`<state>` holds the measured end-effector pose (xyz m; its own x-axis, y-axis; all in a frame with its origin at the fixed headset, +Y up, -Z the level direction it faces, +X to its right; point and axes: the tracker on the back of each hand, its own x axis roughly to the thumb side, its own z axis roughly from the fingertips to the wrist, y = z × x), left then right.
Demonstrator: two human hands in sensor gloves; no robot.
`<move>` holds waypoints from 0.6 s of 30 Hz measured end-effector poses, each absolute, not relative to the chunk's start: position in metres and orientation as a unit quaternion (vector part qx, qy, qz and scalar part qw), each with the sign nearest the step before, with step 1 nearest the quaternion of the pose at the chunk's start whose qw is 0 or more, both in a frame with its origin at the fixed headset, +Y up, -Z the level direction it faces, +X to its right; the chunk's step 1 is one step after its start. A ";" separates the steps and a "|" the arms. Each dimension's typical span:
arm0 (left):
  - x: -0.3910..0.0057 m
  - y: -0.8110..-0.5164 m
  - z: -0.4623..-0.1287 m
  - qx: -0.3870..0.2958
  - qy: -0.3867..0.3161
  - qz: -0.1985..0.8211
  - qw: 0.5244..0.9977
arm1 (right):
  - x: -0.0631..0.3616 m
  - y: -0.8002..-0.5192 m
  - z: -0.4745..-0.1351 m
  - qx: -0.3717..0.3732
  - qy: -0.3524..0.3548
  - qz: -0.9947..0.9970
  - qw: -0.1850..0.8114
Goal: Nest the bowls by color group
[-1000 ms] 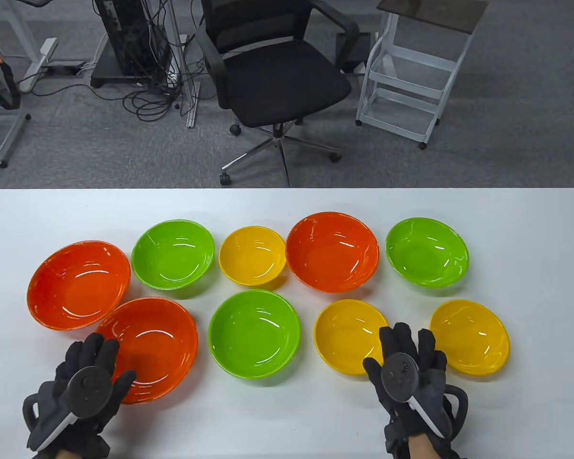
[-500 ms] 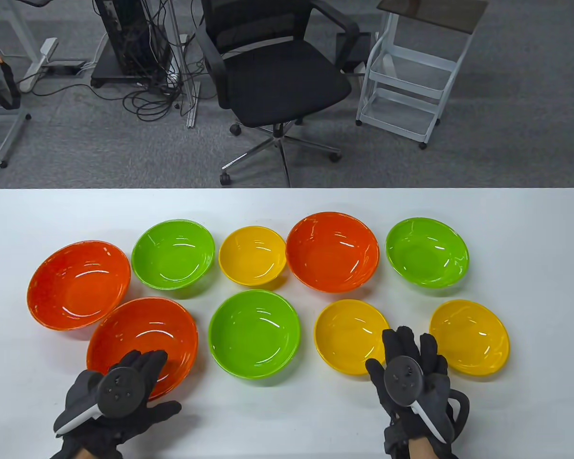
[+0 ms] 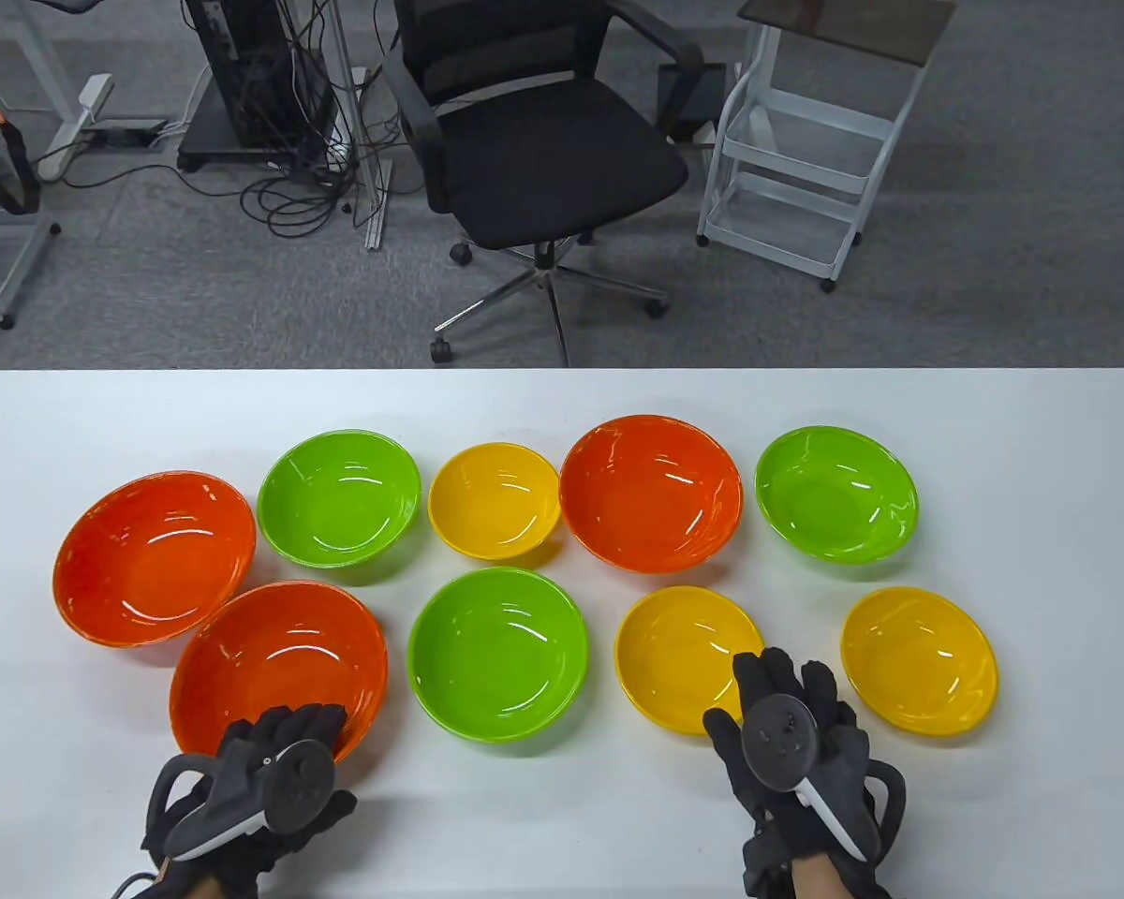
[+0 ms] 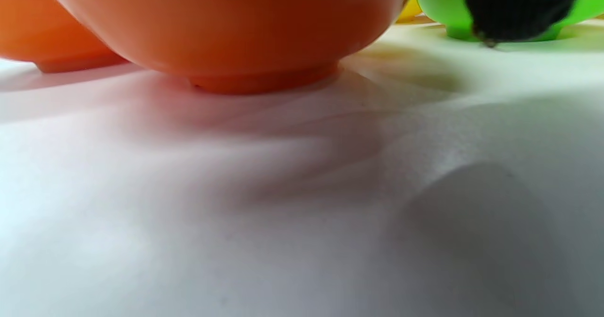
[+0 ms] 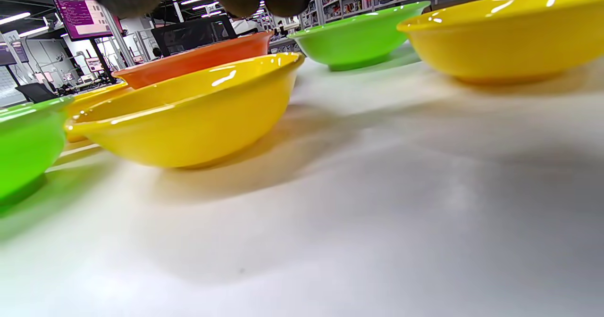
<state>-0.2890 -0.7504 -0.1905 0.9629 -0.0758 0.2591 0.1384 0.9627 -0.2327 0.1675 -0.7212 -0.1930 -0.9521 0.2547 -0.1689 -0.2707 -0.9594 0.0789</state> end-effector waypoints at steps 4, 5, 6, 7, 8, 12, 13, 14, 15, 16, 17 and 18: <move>-0.290 -0.747 -0.188 -0.086 -0.123 -0.069 0.986 | 0.170 -0.721 -0.193 -0.083 0.050 0.985 0.141; -0.289 -0.747 -0.188 -0.084 -0.126 -0.070 0.986 | 0.170 -0.721 -0.193 -0.084 0.051 0.985 0.142; -0.288 -0.745 -0.187 -0.075 -0.128 -0.074 0.986 | 0.170 -0.721 -0.193 -0.085 0.051 0.985 0.143; -0.287 -0.744 -0.186 -0.068 -0.130 -0.078 0.986 | 0.170 -0.722 -0.193 -0.087 0.051 0.984 0.144; -0.286 -0.742 -0.185 -0.059 -0.132 -0.087 0.986 | 0.170 -0.721 -0.193 -0.089 0.051 0.984 0.145; -0.289 -0.727 -0.182 -0.024 -0.133 -0.084 0.987 | 0.172 -0.721 -0.192 -0.094 0.051 0.983 0.150; -0.290 -0.725 -0.182 -0.022 -0.133 -0.078 0.988 | 0.172 -0.721 -0.192 -0.094 0.049 0.983 0.152; -0.292 -0.720 -0.182 -0.019 -0.133 -0.067 0.989 | 0.172 -0.722 -0.192 -0.094 0.049 0.983 0.153; -0.293 -0.717 -0.181 -0.018 -0.135 -0.062 0.989 | 0.172 -0.722 -0.192 -0.094 0.050 0.982 0.154; -0.294 -0.712 -0.181 -0.019 -0.137 -0.055 0.989 | 0.173 -0.722 -0.192 -0.094 0.049 0.982 0.154; -0.296 -0.707 -0.181 -0.022 -0.139 -0.046 0.989 | 0.172 -0.722 -0.192 -0.094 0.050 0.982 0.154; -0.297 -0.704 -0.180 -0.023 -0.141 -0.039 0.989 | 0.172 -0.722 -0.192 -0.094 0.050 0.982 0.155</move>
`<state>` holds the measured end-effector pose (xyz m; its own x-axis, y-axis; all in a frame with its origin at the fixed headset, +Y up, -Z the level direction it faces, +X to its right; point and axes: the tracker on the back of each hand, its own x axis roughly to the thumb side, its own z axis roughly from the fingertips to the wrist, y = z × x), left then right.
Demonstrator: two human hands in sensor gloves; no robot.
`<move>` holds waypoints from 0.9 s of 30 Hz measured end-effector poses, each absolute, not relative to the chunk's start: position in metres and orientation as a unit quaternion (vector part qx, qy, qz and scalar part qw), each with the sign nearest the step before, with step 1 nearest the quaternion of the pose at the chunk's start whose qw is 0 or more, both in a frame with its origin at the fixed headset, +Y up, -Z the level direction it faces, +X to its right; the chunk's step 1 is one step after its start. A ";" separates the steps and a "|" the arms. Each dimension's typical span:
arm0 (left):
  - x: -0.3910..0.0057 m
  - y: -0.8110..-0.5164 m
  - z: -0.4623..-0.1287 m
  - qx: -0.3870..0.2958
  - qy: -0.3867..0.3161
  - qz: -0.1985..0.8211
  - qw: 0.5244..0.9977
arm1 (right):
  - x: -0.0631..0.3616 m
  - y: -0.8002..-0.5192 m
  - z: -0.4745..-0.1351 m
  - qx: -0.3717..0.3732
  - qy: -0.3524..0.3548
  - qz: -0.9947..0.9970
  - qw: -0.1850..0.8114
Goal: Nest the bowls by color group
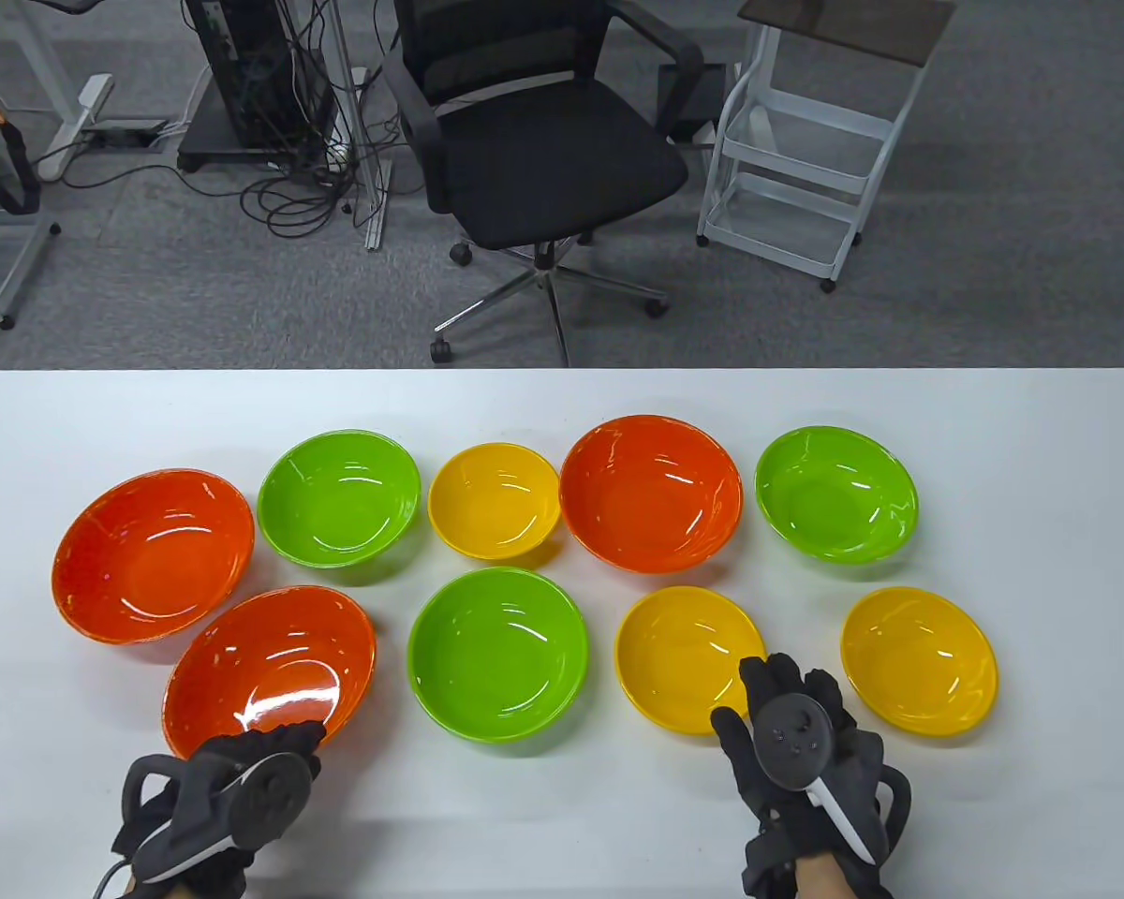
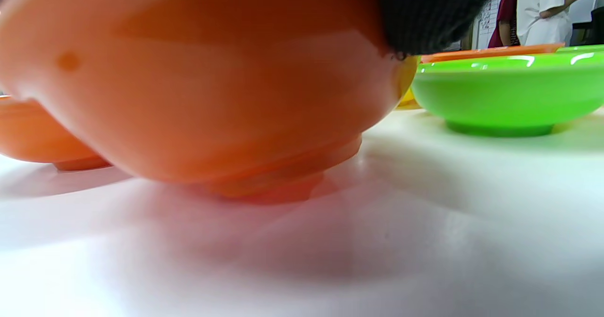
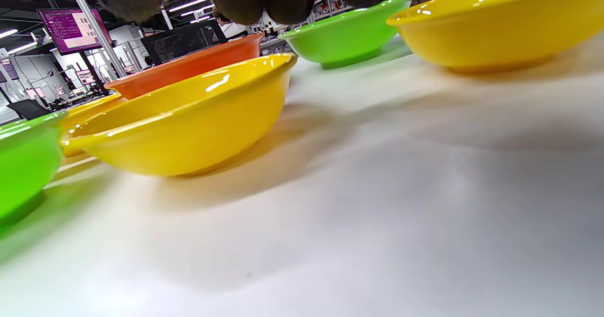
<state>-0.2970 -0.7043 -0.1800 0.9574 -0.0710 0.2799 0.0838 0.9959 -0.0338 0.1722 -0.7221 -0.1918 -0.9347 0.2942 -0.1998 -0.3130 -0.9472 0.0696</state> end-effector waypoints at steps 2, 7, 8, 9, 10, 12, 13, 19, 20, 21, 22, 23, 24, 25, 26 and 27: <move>-0.300 -0.695 -0.176 -0.016 -0.158 -0.009 0.987 | 0.172 -0.722 -0.192 -0.094 0.051 0.982 0.155; -0.312 -0.669 -0.170 0.006 -0.160 0.026 0.987 | 0.171 -0.722 -0.192 -0.092 0.052 0.983 0.152; -0.314 -0.664 -0.171 0.014 -0.158 0.031 0.987 | 0.171 -0.723 -0.192 -0.092 0.052 0.983 0.152; -0.320 -0.654 -0.172 0.022 -0.155 0.040 0.987 | 0.171 -0.723 -0.192 -0.093 0.053 0.982 0.153; -0.324 -0.646 -0.174 0.031 -0.150 0.051 0.987 | 0.171 -0.723 -0.192 -0.094 0.053 0.982 0.153; -0.334 -0.625 -0.181 0.050 -0.135 0.062 0.988 | 0.170 -0.723 -0.192 -0.092 0.054 0.983 0.151; -0.337 -0.616 -0.183 0.052 -0.127 0.062 0.989 | 0.170 -0.722 -0.192 -0.091 0.053 0.983 0.150; -0.367 -0.588 -0.219 0.103 -0.035 -0.030 0.994 | 0.165 -0.719 -0.192 -0.084 0.047 0.984 0.148; -0.371 -0.591 -0.226 0.115 -0.023 -0.059 0.991 | 0.165 -0.719 -0.192 -0.083 0.046 0.984 0.148; -0.373 -0.595 -0.231 0.126 -0.014 -0.083 0.988 | 0.164 -0.719 -0.192 -0.082 0.045 0.985 0.148; -0.376 -0.602 -0.237 0.132 -0.008 -0.111 0.985 | 0.164 -0.719 -0.191 -0.080 0.044 0.985 0.148; -0.378 -0.610 -0.243 0.130 0.003 -0.140 0.982 | 0.163 -0.718 -0.191 -0.077 0.044 0.985 0.148; -0.380 -0.616 -0.247 0.127 0.006 -0.153 0.980 | 0.162 -0.718 -0.191 -0.076 0.043 0.985 0.148; -0.383 -0.625 -0.254 0.121 0.011 -0.164 0.979 | 0.161 -0.717 -0.191 -0.073 0.042 0.985 0.149; -0.384 -0.630 -0.257 0.113 0.016 -0.168 0.979 | 0.160 -0.717 -0.191 -0.071 0.042 0.985 0.149; -0.386 -0.639 -0.264 0.105 0.021 -0.169 0.980 | 0.158 -0.716 -0.191 -0.069 0.041 0.986 0.148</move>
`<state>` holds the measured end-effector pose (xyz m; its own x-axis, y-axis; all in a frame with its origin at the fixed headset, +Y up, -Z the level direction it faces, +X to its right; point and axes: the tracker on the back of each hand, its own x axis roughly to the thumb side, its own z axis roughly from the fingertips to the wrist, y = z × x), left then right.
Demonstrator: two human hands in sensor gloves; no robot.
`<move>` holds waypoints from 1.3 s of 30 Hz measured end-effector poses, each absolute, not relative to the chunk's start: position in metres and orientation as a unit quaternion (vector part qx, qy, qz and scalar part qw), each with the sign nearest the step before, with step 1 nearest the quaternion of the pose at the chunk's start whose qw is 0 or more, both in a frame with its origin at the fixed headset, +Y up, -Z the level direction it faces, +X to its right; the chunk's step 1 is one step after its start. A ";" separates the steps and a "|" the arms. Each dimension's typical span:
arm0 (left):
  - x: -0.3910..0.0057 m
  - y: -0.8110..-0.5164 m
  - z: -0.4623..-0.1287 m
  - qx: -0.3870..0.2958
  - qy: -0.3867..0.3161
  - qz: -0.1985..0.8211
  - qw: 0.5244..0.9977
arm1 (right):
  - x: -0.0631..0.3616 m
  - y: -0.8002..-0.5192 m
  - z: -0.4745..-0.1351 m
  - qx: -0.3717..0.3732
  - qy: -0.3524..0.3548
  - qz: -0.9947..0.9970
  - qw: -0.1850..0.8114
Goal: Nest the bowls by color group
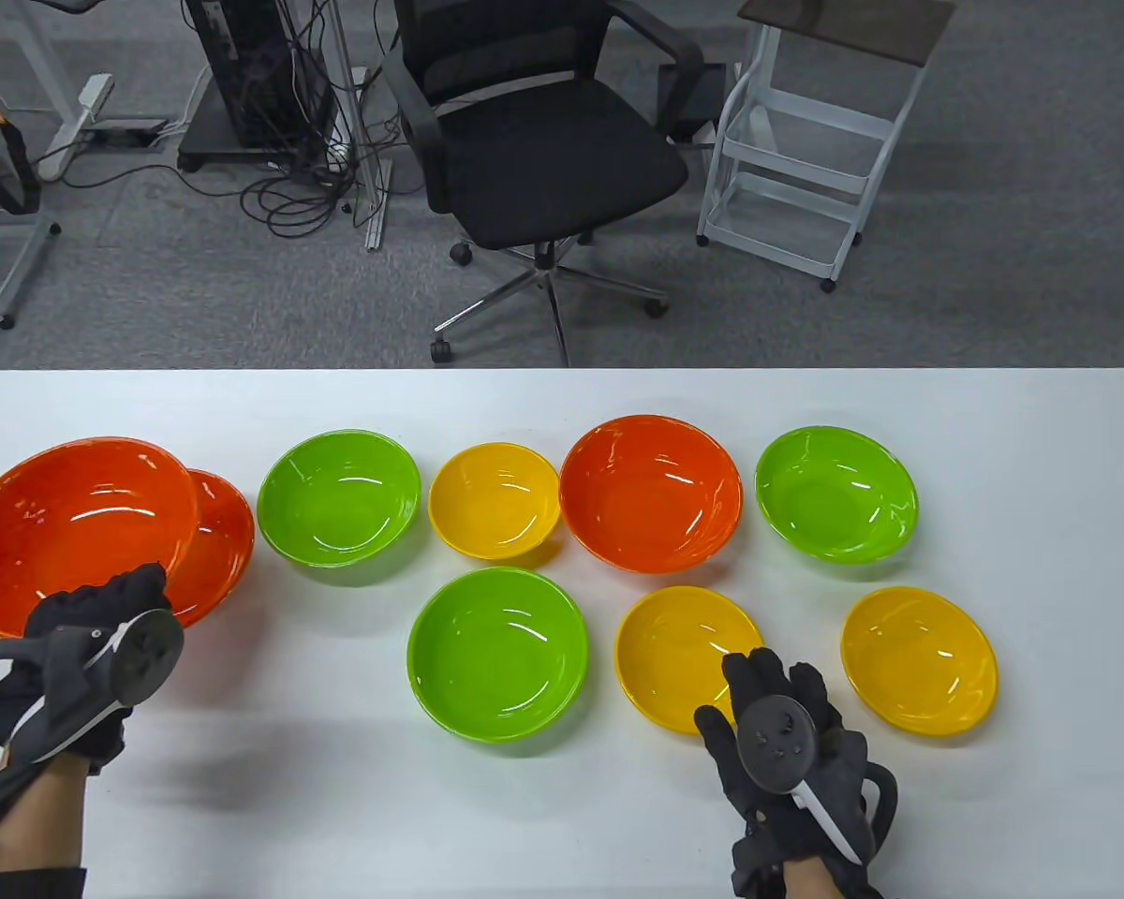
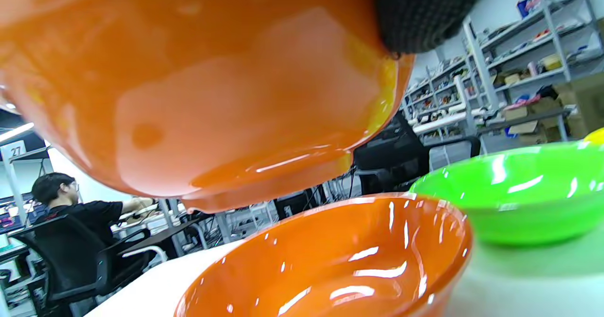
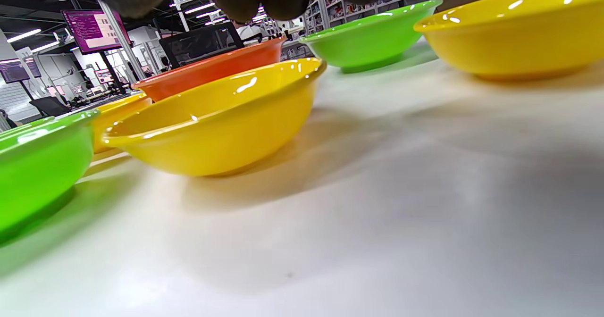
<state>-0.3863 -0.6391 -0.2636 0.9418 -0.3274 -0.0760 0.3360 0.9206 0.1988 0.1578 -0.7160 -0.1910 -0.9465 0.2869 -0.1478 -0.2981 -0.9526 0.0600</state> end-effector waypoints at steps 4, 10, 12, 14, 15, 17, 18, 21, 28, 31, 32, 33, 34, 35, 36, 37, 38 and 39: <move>-0.393 -0.662 -0.281 0.075 0.038 -0.167 0.982 | 0.152 -0.713 -0.190 -0.059 0.035 0.987 0.145; -0.396 -0.683 -0.295 0.052 0.036 -0.172 0.983 | 0.147 -0.713 -0.190 -0.052 0.037 0.988 0.144; -0.397 -0.689 -0.297 0.043 0.037 -0.168 0.984 | 0.146 -0.713 -0.191 -0.053 0.039 0.988 0.143; -0.399 -0.694 -0.298 0.038 0.041 -0.158 0.986 | 0.146 -0.714 -0.191 -0.053 0.041 0.988 0.142; -0.399 -0.696 -0.298 0.038 0.039 -0.162 0.985 | 0.146 -0.713 -0.191 -0.055 0.041 0.988 0.141; -0.398 -0.700 -0.299 0.031 0.038 -0.165 0.985 | 0.147 -0.715 -0.192 -0.060 0.043 0.987 0.143; -0.397 -0.703 -0.299 0.026 0.036 -0.167 0.985 | 0.148 -0.715 -0.192 -0.062 0.044 0.987 0.144; -0.393 -0.710 -0.299 0.017 0.027 -0.165 0.986 | 0.149 -0.716 -0.191 -0.065 0.043 0.986 0.145; -0.399 -0.725 -0.297 -0.019 0.044 -0.124 0.991 | 0.142 -0.716 -0.191 -0.058 0.048 0.989 0.126; -0.403 -0.730 -0.295 -0.027 0.059 -0.112 0.992 | 0.135 -0.707 -0.193 -0.051 0.018 0.993 0.106; -0.404 -0.729 -0.294 -0.024 0.060 -0.115 0.991 | 0.133 -0.703 -0.194 -0.047 0.006 0.994 0.096; -0.403 -0.727 -0.292 -0.024 0.062 -0.119 0.991 | 0.131 -0.699 -0.196 -0.045 -0.001 0.995 0.086; -0.402 -0.723 -0.288 -0.021 0.063 -0.124 0.990 | 0.128 -0.692 -0.199 -0.041 -0.006 0.996 0.074; -0.400 -0.717 -0.283 -0.009 0.056 -0.120 0.991 | 0.125 -0.685 -0.205 -0.037 -0.015 0.997 0.067; -0.397 -0.712 -0.278 0.009 0.051 -0.112 0.992 | 0.123 -0.679 -0.209 -0.041 -0.016 0.997 0.056; -0.394 -0.707 -0.273 0.029 0.046 -0.098 0.994 | 0.121 -0.672 -0.217 -0.040 -0.019 0.998 0.036; -0.389 -0.701 -0.266 0.037 0.040 -0.078 0.995 | 0.118 -0.665 -0.226 -0.032 -0.030 0.999 0.023; -0.386 -0.697 -0.261 0.041 0.036 -0.065 0.996 | 0.117 -0.662 -0.233 -0.030 -0.045 0.998 0.018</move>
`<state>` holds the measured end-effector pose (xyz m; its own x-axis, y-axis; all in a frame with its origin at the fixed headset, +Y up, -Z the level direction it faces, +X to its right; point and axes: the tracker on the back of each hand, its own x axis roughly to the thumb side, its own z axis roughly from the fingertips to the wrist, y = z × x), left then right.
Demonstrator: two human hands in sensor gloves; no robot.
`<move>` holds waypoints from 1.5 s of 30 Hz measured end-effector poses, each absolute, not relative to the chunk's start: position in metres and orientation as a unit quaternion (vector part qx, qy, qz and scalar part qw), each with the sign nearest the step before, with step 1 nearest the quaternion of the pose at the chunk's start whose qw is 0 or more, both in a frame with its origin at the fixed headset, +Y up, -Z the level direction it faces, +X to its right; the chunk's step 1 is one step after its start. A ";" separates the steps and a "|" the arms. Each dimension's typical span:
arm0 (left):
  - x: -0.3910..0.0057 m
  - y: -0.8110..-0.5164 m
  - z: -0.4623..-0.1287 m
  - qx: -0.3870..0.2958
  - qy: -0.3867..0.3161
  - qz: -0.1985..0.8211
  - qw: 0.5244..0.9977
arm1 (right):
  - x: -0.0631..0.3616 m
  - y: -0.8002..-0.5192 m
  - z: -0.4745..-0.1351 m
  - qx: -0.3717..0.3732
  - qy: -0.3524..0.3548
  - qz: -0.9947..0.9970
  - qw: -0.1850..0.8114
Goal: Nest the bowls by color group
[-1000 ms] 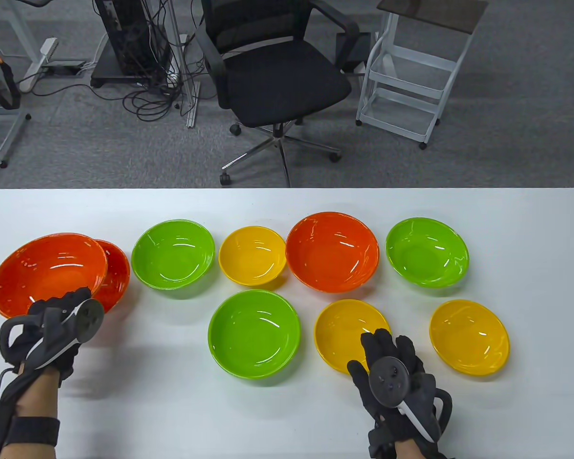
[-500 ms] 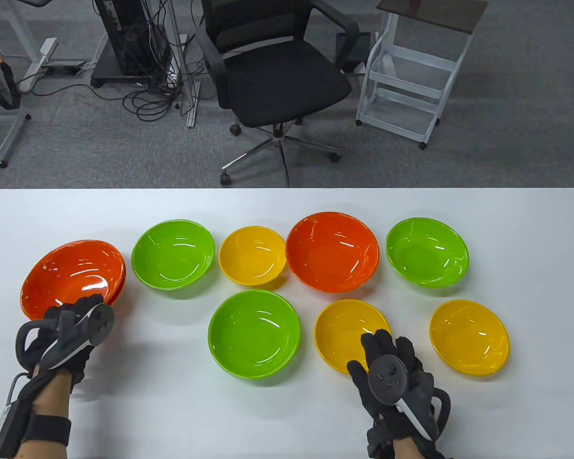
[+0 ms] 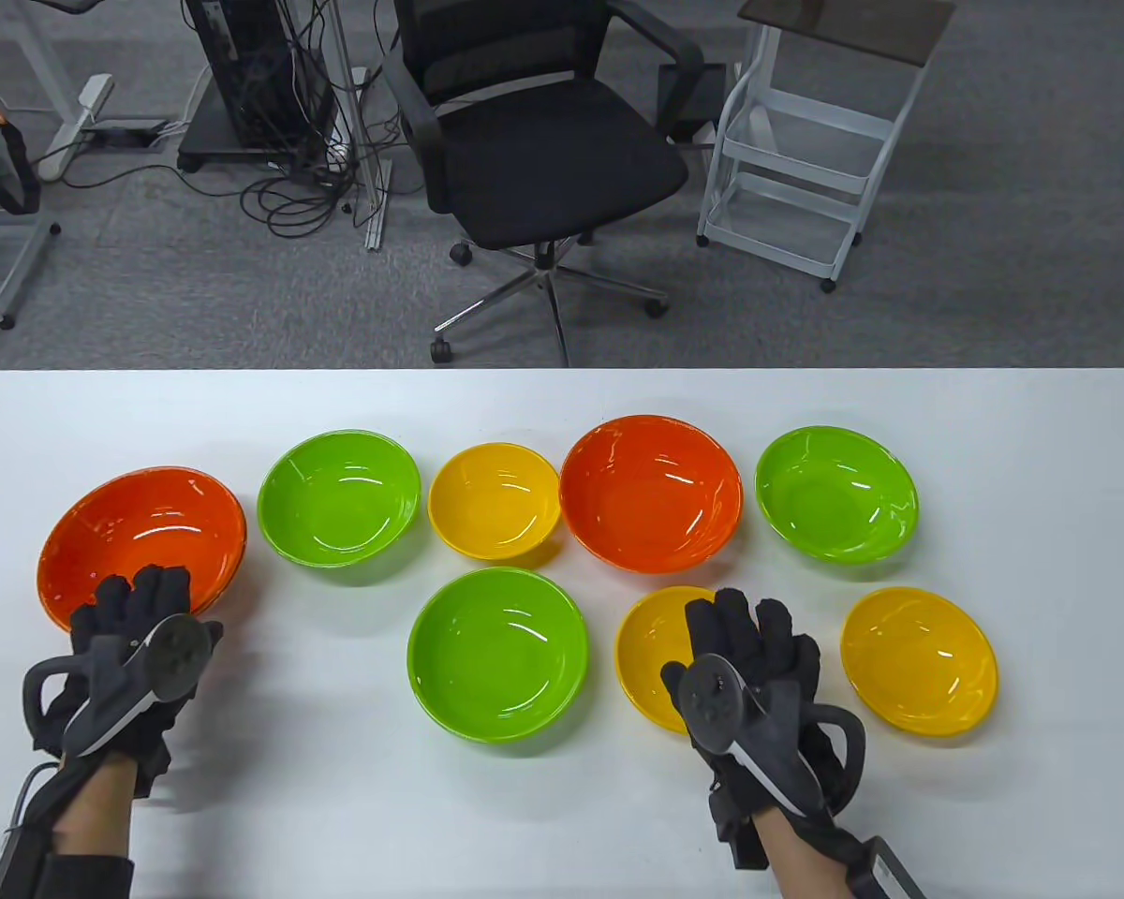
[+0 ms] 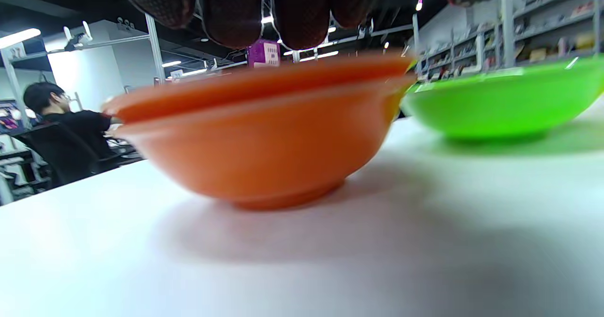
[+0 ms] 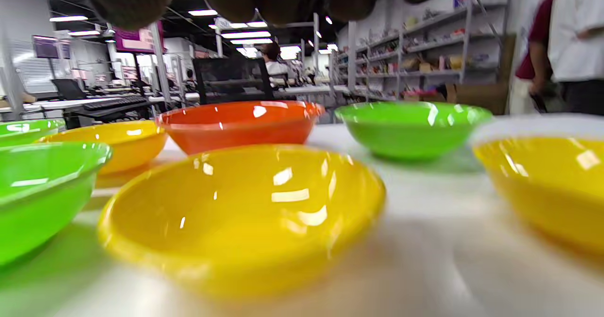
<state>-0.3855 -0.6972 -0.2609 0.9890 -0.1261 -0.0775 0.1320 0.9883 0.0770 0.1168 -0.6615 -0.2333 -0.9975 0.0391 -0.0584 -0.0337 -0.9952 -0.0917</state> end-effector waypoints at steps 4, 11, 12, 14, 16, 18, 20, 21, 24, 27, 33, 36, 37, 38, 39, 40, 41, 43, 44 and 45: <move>-0.369 -0.685 -0.232 0.078 -0.015 0.002 0.997 | 0.102 -0.653 -0.269 -0.067 0.006 0.997 0.034; -0.359 -0.683 -0.221 0.077 -0.020 -0.002 0.997 | 0.069 -0.666 -0.321 -0.082 0.050 0.995 -0.020; -0.359 -0.684 -0.222 0.073 -0.019 -0.005 0.997 | 0.065 -0.668 -0.326 -0.081 0.055 0.995 -0.024; -0.360 -0.686 -0.224 0.070 -0.014 -0.002 0.997 | 0.058 -0.672 -0.338 -0.080 0.062 0.995 -0.023; -0.362 -0.691 -0.226 0.050 -0.016 0.010 0.999 | 0.052 -0.679 -0.350 -0.084 0.081 0.993 -0.030; -0.363 -0.696 -0.228 0.039 -0.014 0.021 0.999 | 0.046 -0.687 -0.358 -0.094 0.099 0.990 -0.042; -0.363 -0.700 -0.230 0.027 -0.016 0.023 0.999 | 0.041 -0.693 -0.364 -0.096 0.107 0.988 -0.051; -0.363 -0.701 -0.231 0.024 -0.016 0.020 0.999 | 0.038 -0.697 -0.367 -0.095 0.113 0.988 -0.051; -0.361 -0.704 -0.231 0.020 -0.020 0.016 0.999 | 0.029 -0.705 -0.374 -0.089 0.127 0.986 -0.058; -0.360 -0.704 -0.231 0.017 -0.026 0.017 0.999 | 0.023 -0.712 -0.378 -0.086 0.124 0.985 -0.081; -0.361 -0.704 -0.232 0.031 -0.025 0.012 0.999 | 0.014 -0.729 -0.384 -0.093 0.126 0.983 -0.095; -0.361 -0.703 -0.231 0.037 -0.027 0.006 0.999 | 0.014 -0.727 -0.383 -0.101 0.102 0.984 -0.105; -0.361 -0.703 -0.231 0.042 -0.029 0.002 0.999 | 0.014 -0.723 -0.380 -0.101 0.071 0.985 -0.118; -0.360 -0.702 -0.230 0.044 -0.029 0.000 0.999 | 0.014 -0.721 -0.379 -0.100 0.052 0.986 -0.121; -0.360 -0.702 -0.229 0.048 -0.031 -0.002 0.998 | 0.015 -0.716 -0.377 -0.091 0.030 0.988 -0.122; -0.359 -0.701 -0.228 0.052 -0.035 -0.002 0.998 | 0.016 -0.711 -0.373 -0.085 0.014 0.989 -0.117; -0.358 -0.699 -0.227 0.058 -0.039 -0.001 0.998 | 0.018 -0.705 -0.369 -0.072 0.005 0.991 -0.114; -0.355 -0.697 -0.225 0.069 -0.044 0.002 0.997 | 0.020 -0.693 -0.358 -0.052 -0.026 0.993 -0.104; -0.353 -0.695 -0.223 0.077 -0.048 0.006 0.996 | 0.020 -0.686 -0.352 -0.034 -0.047 0.993 -0.103; -0.351 -0.694 -0.223 0.081 -0.052 0.007 0.995 | 0.019 -0.682 -0.348 -0.022 -0.058 0.992 -0.107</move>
